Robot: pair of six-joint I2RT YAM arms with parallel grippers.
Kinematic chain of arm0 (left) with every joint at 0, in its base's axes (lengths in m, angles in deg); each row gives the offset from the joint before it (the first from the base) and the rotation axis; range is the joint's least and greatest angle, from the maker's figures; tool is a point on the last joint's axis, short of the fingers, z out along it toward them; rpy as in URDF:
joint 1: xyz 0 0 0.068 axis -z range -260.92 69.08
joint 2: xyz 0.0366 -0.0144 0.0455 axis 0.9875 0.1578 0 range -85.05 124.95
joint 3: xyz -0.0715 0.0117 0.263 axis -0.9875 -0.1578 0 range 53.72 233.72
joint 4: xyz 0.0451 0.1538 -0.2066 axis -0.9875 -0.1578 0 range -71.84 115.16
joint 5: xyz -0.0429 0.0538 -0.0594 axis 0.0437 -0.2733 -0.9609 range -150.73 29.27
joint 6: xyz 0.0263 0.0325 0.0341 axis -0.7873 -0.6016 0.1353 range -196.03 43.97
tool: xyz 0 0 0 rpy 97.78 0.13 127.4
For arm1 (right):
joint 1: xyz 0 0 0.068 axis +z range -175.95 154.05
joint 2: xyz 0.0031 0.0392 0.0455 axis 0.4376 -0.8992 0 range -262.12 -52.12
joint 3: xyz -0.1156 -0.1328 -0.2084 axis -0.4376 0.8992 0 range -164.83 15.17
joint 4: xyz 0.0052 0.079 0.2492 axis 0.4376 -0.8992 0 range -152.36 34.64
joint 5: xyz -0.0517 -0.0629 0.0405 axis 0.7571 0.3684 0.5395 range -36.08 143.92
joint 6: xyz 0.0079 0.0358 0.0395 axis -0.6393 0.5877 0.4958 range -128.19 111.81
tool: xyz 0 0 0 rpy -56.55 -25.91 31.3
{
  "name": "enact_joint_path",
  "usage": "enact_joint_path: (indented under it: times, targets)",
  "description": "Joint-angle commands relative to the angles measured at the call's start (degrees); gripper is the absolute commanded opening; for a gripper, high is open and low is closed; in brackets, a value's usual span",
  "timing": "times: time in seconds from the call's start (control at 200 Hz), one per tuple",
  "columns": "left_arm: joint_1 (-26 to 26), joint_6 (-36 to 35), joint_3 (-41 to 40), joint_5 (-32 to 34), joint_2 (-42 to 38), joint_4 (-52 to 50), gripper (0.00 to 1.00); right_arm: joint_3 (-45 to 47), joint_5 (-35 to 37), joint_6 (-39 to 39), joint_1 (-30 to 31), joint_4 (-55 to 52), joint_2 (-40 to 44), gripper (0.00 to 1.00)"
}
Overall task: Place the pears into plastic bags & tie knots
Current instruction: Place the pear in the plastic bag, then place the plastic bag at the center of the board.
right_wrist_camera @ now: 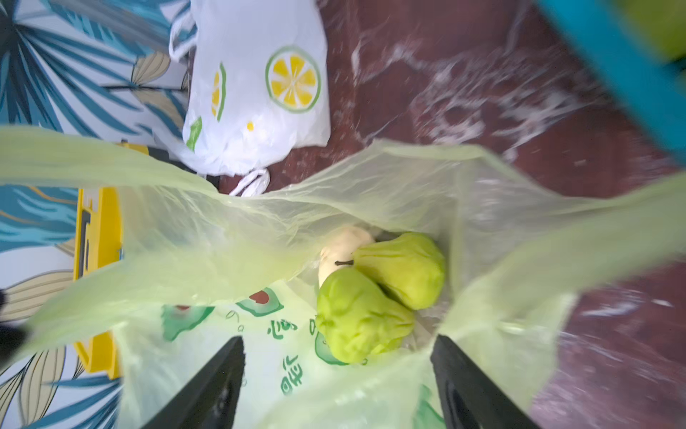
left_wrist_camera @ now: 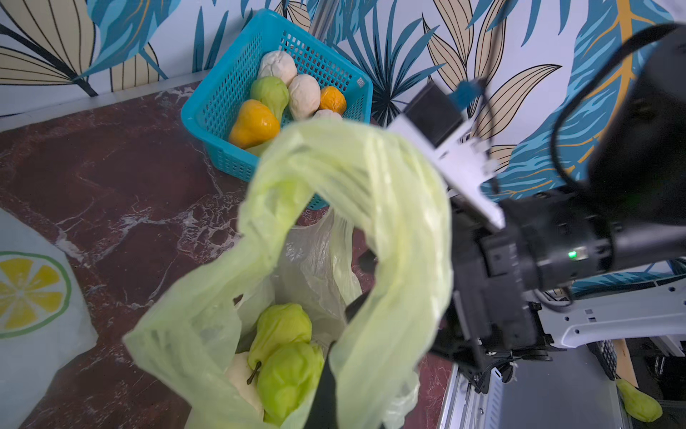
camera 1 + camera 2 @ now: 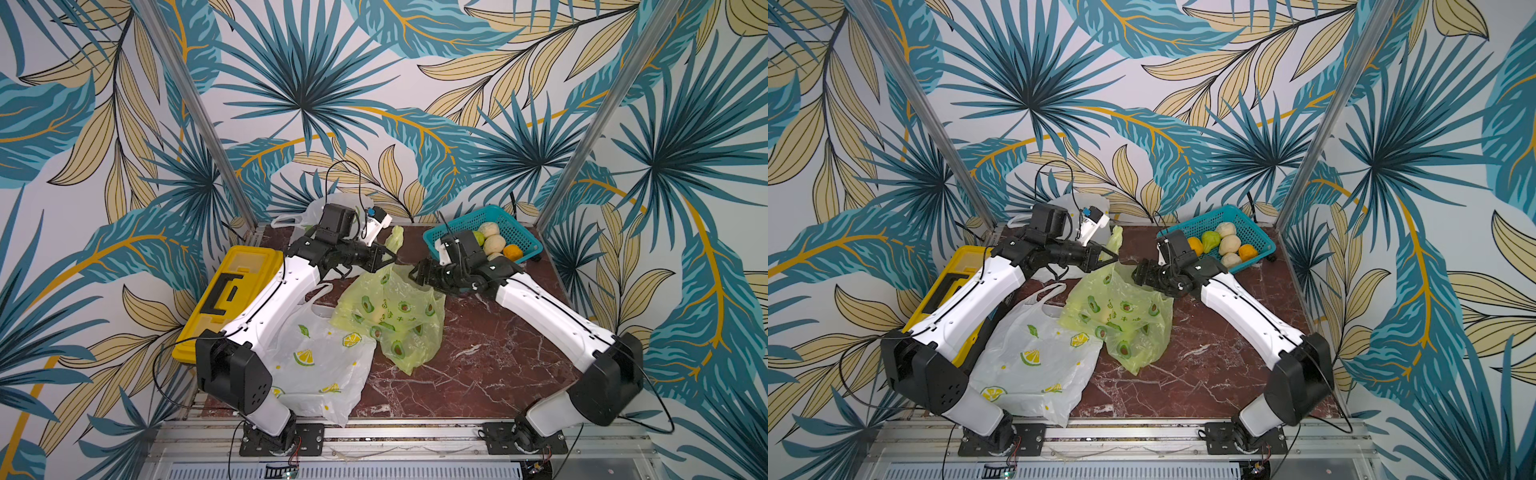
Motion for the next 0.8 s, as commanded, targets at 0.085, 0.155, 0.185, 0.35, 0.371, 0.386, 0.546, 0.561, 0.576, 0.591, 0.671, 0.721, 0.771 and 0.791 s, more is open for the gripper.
enact_joint_path:
  times: [0.085, 0.155, 0.185, 0.35, 0.371, 0.386, 0.546, 0.561, 0.576, 0.591, 0.671, 0.721, 0.771, 0.791]
  targets:
    - [1.08, -0.31, 0.55, -0.32, 0.01, 0.21, 0.00, 5.24, 22.25, 2.13, -3.14, -6.84, 3.37, 0.79]
    - [1.23, -0.18, 0.60, -0.23, 0.28, 0.32, 0.00, 4.64, 19.84, 3.01, -3.54, -3.13, 1.01, 0.79]
    - [1.19, -0.21, 0.69, -0.19, 0.38, 0.29, 0.00, 3.91, 18.69, 3.38, -3.56, -1.83, -0.51, 0.79]
    - [1.26, -0.14, 0.97, -0.28, 0.63, 0.27, 0.00, 0.12, 19.08, 5.97, -3.56, 2.68, -8.92, 0.78]
    - [1.32, -0.17, 0.90, -0.22, 0.63, 0.31, 0.00, 0.02, 19.24, 6.02, -3.59, 3.52, -9.80, 0.77]
    - [1.30, -0.20, 0.92, -0.24, 0.58, 0.24, 0.00, -0.12, 19.51, 6.10, -3.59, 4.12, -10.46, 0.76]
    - [1.01, -0.20, 0.21, 4.30, -1.44, 0.26, 0.00, -2.73, 18.38, 2.80, -4.17, 5.75, -14.30, 0.33]
    - [1.04, -0.15, 0.06, 5.88, -1.86, 0.25, 0.00, -2.43, 17.42, 1.75, -4.12, 6.82, -13.76, 0.28]
    - [1.03, -0.17, -0.23, 7.37, -2.37, 0.26, 0.00, -2.11, 16.40, 0.72, -4.10, 7.81, -13.03, 0.24]
    - [0.91, -0.40, -0.47, 8.38, -2.81, 0.29, 0.00, -1.64, 15.37, -0.23, -4.09, 8.92, -12.18, 0.20]
    - [0.90, -1.36, -2.13, 12.32, -5.35, 0.47, 0.00, -1.26, 9.31, -7.48, -4.09, 10.67, -7.76, 0.14]
    - [0.96, -1.05, -2.63, 11.82, -6.49, 0.99, 0.00, -4.60, 8.03, -11.04, -4.00, 5.37, -6.19, 0.12]
    - [1.33, 0.03, -2.43, 10.86, -7.66, 1.63, 0.00, -7.59, 7.24, -14.10, -4.07, 0.24, -4.79, 0.11]
    - [1.66, 0.46, -2.25, 10.98, -8.15, 1.89, 0.00, -8.65, 7.16, -15.08, -4.08, -1.53, -4.18, 0.10]
